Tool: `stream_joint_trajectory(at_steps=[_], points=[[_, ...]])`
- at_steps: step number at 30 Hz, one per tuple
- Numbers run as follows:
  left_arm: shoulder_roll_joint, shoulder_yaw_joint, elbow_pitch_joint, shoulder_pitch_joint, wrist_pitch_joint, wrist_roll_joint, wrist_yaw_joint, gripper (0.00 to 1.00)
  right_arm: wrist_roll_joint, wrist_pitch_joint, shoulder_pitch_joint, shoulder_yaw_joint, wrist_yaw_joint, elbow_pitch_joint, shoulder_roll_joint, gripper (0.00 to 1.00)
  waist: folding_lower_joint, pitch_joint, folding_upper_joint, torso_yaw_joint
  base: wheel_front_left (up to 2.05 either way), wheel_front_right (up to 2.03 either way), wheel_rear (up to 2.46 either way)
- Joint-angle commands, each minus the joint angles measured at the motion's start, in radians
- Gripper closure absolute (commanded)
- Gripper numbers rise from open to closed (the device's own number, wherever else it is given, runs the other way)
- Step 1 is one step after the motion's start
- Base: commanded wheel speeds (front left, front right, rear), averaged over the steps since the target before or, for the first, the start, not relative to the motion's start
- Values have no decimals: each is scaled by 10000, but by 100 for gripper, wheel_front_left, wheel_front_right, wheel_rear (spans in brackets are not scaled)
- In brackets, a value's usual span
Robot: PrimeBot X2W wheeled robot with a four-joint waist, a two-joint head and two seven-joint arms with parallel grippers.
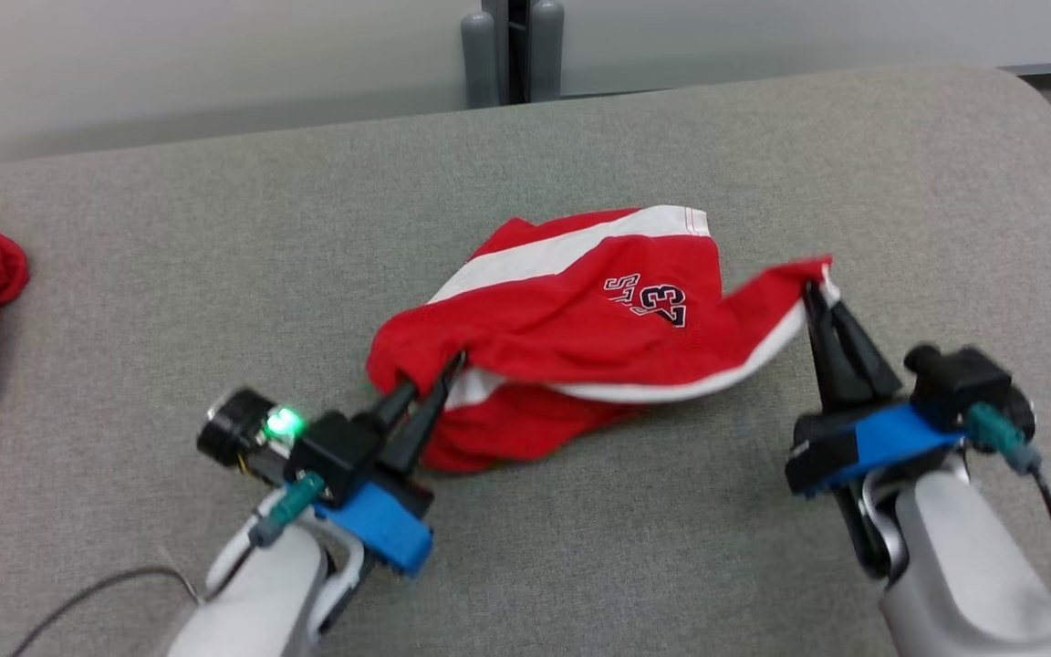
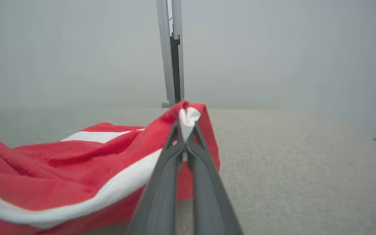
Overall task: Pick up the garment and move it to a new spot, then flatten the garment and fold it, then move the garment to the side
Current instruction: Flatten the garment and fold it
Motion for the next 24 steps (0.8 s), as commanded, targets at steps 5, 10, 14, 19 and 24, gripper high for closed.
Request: stream_joint_trajectory(at_steps=[5, 10, 14, 19, 24], points=[[308, 450, 75, -2574, -30, 63, -38, 100, 106, -1, -2846, 493, -3, 247, -174, 100, -1, 1053, 0, -173, 0, 0, 0], [508, 786, 559, -5209, -30, -43, -38, 100, 273, -1, -5775, 701, -3, 973, -359, 100, -1, 1928, 0, -190, 0, 0, 0], [620, 778, 942, -7214, -30, -14, -35, 100, 476, -1, -7923, 576, -3, 1573, -394, 100, -1, 2464, 0, -202, 0, 0, 0], [652, 627, 1272, -9312, -30, -105, -28, 100, 621, -1, -10140, 353, -3, 2213, -381, 100, -1, 2881, 0, -218, 0, 0, 0], [701, 601, 1419, -10651, -30, -292, -28, 100, 722, -1, -11165, 271, -3, 2393, -324, 100, -1, 3097, 0, -219, 0, 0, 0]])
